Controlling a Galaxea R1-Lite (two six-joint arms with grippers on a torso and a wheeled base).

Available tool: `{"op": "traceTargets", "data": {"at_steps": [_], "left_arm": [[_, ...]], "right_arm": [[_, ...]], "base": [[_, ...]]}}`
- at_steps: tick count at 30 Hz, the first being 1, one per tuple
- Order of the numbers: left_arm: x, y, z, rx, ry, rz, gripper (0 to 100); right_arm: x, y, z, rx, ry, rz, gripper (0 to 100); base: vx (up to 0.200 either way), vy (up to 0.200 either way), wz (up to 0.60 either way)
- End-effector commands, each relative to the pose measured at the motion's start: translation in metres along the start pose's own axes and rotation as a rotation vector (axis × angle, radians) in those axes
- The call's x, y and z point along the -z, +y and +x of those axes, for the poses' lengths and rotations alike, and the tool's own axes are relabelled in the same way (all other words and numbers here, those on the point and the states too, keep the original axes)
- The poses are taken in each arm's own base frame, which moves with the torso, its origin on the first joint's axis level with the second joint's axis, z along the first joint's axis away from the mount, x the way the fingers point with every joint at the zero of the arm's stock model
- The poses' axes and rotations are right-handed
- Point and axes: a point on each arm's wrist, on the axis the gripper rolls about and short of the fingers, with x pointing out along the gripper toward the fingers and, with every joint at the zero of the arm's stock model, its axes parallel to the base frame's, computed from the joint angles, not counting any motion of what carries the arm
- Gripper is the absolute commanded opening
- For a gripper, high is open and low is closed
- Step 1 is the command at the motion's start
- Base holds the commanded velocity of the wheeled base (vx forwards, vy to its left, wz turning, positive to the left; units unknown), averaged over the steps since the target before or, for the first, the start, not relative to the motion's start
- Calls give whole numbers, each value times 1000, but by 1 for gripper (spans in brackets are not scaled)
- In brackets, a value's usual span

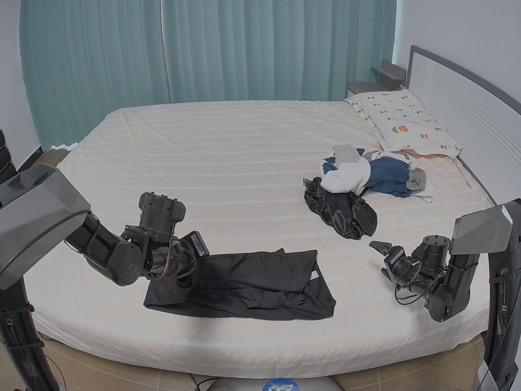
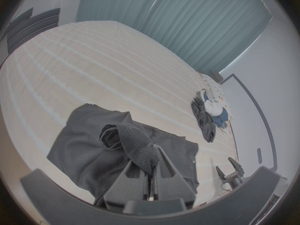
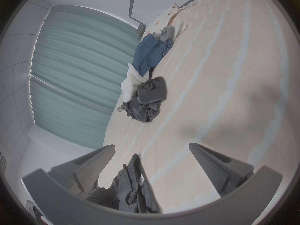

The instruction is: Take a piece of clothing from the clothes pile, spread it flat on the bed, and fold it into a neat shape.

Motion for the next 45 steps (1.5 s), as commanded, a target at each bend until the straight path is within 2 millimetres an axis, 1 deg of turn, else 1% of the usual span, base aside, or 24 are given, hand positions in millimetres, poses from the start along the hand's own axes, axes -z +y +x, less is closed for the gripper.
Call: {"op": "traceTargets", "data": {"at_steps": [1, 8, 9, 10, 11, 14, 18, 24, 26, 30, 31, 35, 36, 37, 38, 40, 42, 43, 44, 45], "left_arm": [[2, -21, 5, 33, 12, 6, 0], [11, -43, 20, 43, 56, 10, 0], [15, -46, 27, 30, 54, 15, 0], [15, -46, 29, 28, 53, 15, 0], [17, -47, 35, 15, 40, 17, 0], [31, -51, 47, -11, 49, 41, 0], [41, -54, 51, -7, 64, 54, 0], [44, -64, 52, 15, 66, 11, 0], [45, -65, 55, 17, 63, 11, 0], [45, -66, 53, 22, 74, 3, 0], [51, -69, 52, 30, 86, -11, 100], [49, -75, 46, 70, 103, -41, 100], [41, -77, 37, 100, 103, -71, 100], [41, -77, 37, 100, 103, -71, 100], [32, -79, 26, 131, 108, -122, 100], [22, -77, 16, 147, 101, -157, 100], [11, -69, 0, 163, 97, -180, 100], [6, -64, -3, 160, 91, -189, 100], [-2, -55, -8, 148, 79, -208, 100], [-5, -48, -10, 138, 76, -219, 100]], "right_arm": [[1, 0, 0, -6, 0, -2, 100], [1, -1, -1, -6, 5, -1, 100], [1, -1, -1, -4, 6, -1, 100], [2, -1, -1, -3, 7, -1, 100], [2, -1, -1, -2, 8, -1, 100], [2, -1, -1, -5, 7, -2, 100], [2, -1, -1, -2, 9, -3, 100], [2, -1, -1, -2, 9, -4, 100], [3, -1, -1, -2, 11, -6, 100], [3, -2, -2, 1, 12, -6, 100], [3, -2, -2, 2, 13, -5, 100], [3, -3, -2, 3, 12, -6, 100], [4, -3, -2, 5, 15, -7, 100], [4, -3, -2, 5, 15, -7, 100], [4, -3, -2, 3, 15, -7, 100], [4, -3, -2, 3, 14, -7, 100], [4, -3, -2, 3, 15, -7, 100], [4, -3, -2, 3, 14, -7, 100], [5, -3, -2, 6, 19, -8, 100], [5, -3, -2, 7, 18, -8, 100]], "base": [[0, -200, 0], [0, -200, 0], [0, -200, 0], [0, -200, 0], [0, -200, 0], [0, 0, 0], [0, 0, 0], [0, 0, 0], [0, 0, 0], [0, 0, 0], [0, 0, 0], [0, 0, 0], [0, 0, 0], [0, 0, 0], [0, 0, 0], [0, 0, 0], [0, 0, 0], [0, 0, 0], [0, 0, 0], [0, 0, 0]]}}
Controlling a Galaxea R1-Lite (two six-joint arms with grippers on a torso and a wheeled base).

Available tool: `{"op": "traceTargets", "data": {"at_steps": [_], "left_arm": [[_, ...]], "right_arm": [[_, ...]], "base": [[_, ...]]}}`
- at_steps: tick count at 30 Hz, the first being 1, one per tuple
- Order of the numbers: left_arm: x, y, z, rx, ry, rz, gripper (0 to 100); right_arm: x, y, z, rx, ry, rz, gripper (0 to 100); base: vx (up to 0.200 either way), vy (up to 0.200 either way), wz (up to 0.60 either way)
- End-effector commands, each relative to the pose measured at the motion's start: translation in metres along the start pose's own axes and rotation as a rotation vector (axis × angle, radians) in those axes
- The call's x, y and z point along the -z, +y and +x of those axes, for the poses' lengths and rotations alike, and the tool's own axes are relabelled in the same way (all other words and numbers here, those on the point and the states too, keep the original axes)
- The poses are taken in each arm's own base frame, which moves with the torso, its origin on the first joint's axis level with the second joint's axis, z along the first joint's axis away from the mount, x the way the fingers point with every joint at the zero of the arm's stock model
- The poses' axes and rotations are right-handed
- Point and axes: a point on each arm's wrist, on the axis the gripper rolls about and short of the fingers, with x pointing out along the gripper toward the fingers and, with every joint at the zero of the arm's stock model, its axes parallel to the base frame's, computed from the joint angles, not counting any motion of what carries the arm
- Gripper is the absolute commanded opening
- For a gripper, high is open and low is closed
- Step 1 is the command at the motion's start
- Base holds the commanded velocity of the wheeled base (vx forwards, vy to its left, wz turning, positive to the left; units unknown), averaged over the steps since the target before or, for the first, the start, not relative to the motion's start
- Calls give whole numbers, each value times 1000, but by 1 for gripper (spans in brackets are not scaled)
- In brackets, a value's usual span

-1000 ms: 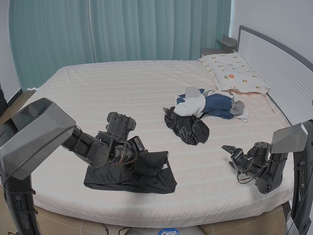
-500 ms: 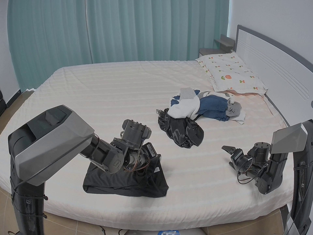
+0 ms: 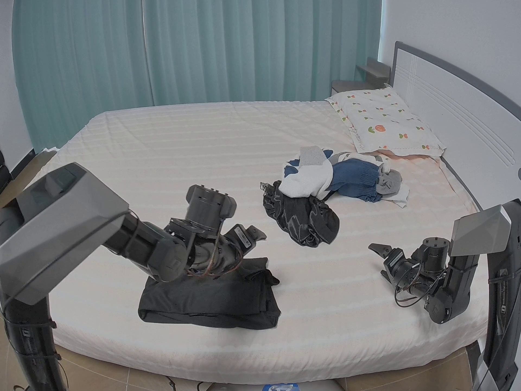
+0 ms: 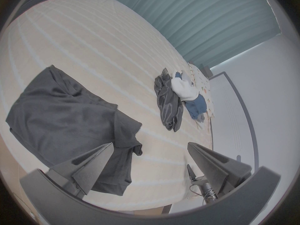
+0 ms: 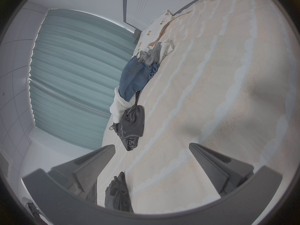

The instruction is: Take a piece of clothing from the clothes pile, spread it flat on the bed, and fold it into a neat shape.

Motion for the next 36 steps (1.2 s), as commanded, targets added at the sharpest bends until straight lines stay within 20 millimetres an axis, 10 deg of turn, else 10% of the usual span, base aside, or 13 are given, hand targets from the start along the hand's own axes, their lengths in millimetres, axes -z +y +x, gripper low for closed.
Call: {"op": "traceTargets", "data": {"at_steps": [1, 13, 19, 29, 36], "left_arm": [[-33, 18, -42, 7, -55, -72, 100], [-76, 116, -85, 6, -78, -321, 100], [-81, 127, -83, 10, -76, -371, 100], [-92, 145, -83, -16, -107, -413, 100], [-101, 160, -83, -30, -117, -446, 100]], "right_arm": [[2, 0, 0, 3, 7, -2, 100], [10, -7, 3, 26, 32, -84, 100], [12, -7, 4, 26, 44, -150, 100], [55, 60, -2, -174, 236, -351, 100], [78, 72, 15, -203, 301, -456, 100]], "base": [[0, 0, 0], [-50, 0, 0], [0, 0, 0], [0, 60, 0], [0, 200, 0]]}}
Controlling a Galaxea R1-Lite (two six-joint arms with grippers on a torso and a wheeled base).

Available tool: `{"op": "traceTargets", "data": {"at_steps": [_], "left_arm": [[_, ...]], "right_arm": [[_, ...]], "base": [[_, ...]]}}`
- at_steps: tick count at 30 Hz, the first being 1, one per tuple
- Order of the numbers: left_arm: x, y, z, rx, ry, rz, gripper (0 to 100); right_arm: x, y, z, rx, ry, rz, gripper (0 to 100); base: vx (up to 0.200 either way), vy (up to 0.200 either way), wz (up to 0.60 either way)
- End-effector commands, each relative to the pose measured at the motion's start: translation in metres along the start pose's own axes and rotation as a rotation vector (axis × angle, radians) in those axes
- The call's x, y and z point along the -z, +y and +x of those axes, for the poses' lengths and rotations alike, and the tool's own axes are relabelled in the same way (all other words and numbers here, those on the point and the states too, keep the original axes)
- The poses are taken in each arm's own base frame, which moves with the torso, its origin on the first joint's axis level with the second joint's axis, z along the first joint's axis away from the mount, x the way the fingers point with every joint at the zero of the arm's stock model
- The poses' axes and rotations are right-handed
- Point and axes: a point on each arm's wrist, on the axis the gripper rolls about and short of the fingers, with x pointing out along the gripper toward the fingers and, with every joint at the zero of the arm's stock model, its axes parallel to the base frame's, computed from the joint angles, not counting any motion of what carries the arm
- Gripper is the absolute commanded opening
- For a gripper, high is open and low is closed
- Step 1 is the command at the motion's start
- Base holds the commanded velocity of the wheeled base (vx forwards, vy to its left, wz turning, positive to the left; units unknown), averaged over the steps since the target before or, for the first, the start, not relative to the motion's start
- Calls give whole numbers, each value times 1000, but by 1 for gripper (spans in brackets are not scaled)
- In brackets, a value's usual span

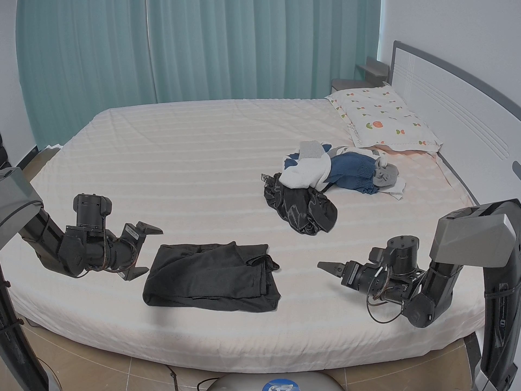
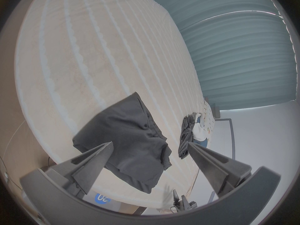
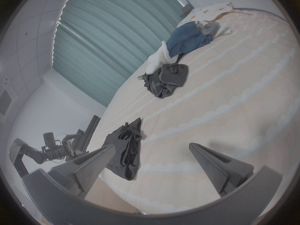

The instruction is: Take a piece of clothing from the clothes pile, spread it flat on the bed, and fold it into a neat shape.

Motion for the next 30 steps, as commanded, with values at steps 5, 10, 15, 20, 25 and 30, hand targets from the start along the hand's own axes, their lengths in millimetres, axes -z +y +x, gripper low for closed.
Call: {"op": "traceTargets", "data": {"at_steps": [5, 10, 15, 20, 25, 30], "left_arm": [[-17, 15, 2, -7, 16, -49, 100], [-18, 18, 4, -13, 18, -50, 100], [-18, 20, 5, -20, 20, -56, 100], [-18, 21, 6, -23, 22, -56, 100], [-18, 23, 8, -32, 25, -57, 100], [-17, 24, 9, -33, 27, -55, 100]], "right_arm": [[7, 26, 25, -55, 56, -75, 100], [11, 28, 35, -59, 83, -128, 100], [12, 27, 36, -88, 130, -140, 100], [5, 21, 38, -64, 130, -147, 100], [8, 14, 39, -44, 155, -154, 100], [5, 12, 40, -42, 145, -154, 100]], "base": [[0, 200, 0], [0, 200, 0], [0, 200, 0], [0, 80, 0], [0, 0, 0], [0, 0, 0]]}}
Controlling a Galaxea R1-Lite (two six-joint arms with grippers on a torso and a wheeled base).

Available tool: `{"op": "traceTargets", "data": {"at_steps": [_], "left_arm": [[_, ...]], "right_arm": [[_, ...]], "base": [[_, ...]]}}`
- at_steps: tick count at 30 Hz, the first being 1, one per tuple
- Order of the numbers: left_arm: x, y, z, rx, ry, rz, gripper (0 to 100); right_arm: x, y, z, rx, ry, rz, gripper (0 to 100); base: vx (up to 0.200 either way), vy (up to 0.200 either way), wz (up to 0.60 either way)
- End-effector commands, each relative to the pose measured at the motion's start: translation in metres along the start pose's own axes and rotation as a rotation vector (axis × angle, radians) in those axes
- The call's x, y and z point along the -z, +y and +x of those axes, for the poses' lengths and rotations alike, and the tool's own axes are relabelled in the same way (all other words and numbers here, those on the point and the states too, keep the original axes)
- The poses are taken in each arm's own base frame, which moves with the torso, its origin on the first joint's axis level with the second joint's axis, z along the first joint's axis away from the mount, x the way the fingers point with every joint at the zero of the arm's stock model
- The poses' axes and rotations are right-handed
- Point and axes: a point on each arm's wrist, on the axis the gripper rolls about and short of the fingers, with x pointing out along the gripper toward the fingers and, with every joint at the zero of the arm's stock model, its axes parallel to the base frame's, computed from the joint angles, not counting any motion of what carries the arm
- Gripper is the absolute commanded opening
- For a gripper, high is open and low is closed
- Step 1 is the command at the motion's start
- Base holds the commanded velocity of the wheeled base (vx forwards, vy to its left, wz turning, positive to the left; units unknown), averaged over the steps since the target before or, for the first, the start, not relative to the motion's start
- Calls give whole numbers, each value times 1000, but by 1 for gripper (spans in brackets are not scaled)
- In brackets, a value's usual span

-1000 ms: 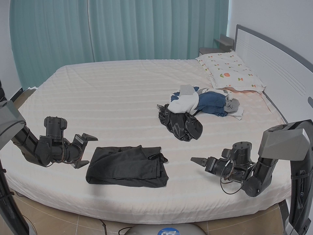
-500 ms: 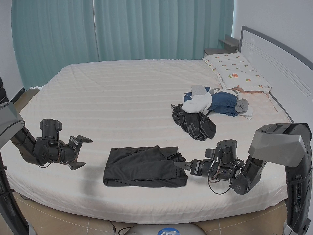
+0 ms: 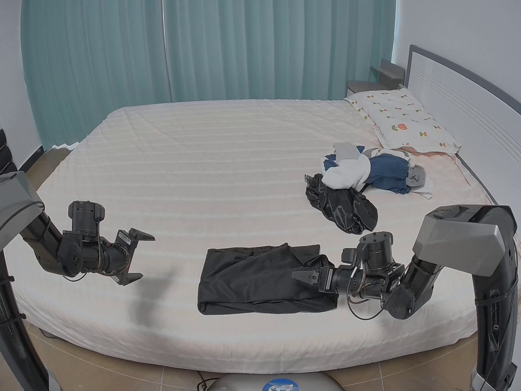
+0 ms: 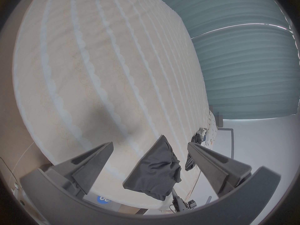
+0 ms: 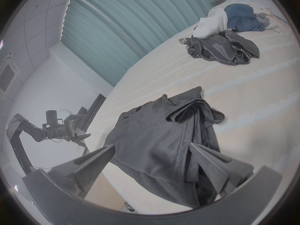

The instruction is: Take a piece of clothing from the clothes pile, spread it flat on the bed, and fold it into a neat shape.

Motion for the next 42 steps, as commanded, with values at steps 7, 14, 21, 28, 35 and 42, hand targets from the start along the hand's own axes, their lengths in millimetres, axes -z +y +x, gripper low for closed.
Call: {"op": "traceTargets", "data": {"at_steps": [7, 14, 21, 28, 35, 42], "left_arm": [[0, 2, 2, -7, 1, -2, 100], [0, 2, 2, -6, 0, -3, 100], [0, 2, 2, -7, 2, -4, 100], [0, 2, 2, -7, 1, -4, 100], [0, 2, 2, -7, 1, -4, 100], [0, 2, 2, -7, 1, -2, 100]], "right_arm": [[-3, -8, -4, 20, -8, 9, 100], [-1, -9, -4, 23, 0, 12, 100], [3, -9, -2, 39, 36, 11, 100], [10, -7, 2, 41, 72, 8, 100], [14, -11, 1, 62, 83, -7, 0], [12, -7, -13, 65, 82, -5, 0]], "base": [[0, 0, 0], [0, 0, 0], [0, 0, 0], [0, 0, 0], [0, 0, 0], [0, 0, 0]]}}
